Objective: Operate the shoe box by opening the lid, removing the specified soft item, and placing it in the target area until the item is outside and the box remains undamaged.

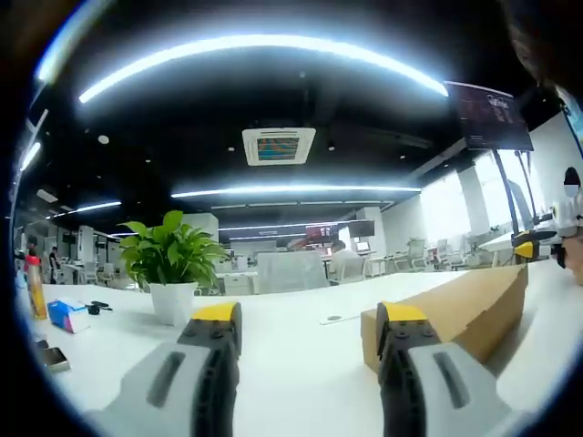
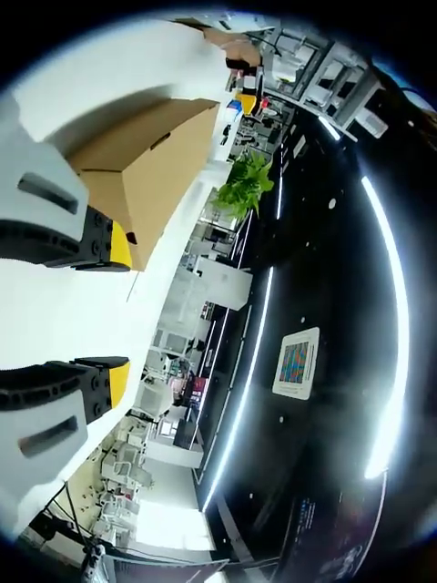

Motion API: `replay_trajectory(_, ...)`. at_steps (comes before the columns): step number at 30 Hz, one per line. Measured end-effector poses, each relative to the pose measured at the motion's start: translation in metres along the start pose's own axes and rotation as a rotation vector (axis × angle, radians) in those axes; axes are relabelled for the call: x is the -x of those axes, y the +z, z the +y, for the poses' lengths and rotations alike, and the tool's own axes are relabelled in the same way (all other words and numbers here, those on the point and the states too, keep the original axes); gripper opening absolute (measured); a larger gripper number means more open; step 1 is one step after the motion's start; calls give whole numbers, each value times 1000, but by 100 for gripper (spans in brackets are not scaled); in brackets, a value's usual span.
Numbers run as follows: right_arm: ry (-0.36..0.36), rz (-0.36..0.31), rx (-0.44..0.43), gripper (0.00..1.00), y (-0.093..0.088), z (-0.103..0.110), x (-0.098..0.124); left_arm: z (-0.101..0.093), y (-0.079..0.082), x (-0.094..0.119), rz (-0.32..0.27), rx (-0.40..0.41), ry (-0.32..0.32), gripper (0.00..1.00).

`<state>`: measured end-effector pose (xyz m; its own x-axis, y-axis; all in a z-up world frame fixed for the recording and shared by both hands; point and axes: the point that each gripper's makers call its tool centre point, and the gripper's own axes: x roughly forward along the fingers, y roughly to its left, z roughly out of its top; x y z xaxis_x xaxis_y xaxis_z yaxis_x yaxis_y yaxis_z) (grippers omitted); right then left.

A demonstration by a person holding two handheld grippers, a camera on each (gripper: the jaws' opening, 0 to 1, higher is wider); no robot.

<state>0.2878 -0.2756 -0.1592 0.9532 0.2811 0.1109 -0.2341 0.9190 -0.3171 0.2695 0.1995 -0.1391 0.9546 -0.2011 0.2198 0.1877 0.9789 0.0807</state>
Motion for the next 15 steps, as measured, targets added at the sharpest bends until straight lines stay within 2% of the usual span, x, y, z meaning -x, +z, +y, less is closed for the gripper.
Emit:
replay_trajectory(9, 0, 2, -6, 38, -1, 0, 1, -3, 3, 1, -14, 9, -13, 62)
replay_trajectory(15, 1, 10, -7, 38, -3, 0, 0, -4, 1, 1, -1, 36, -21, 61)
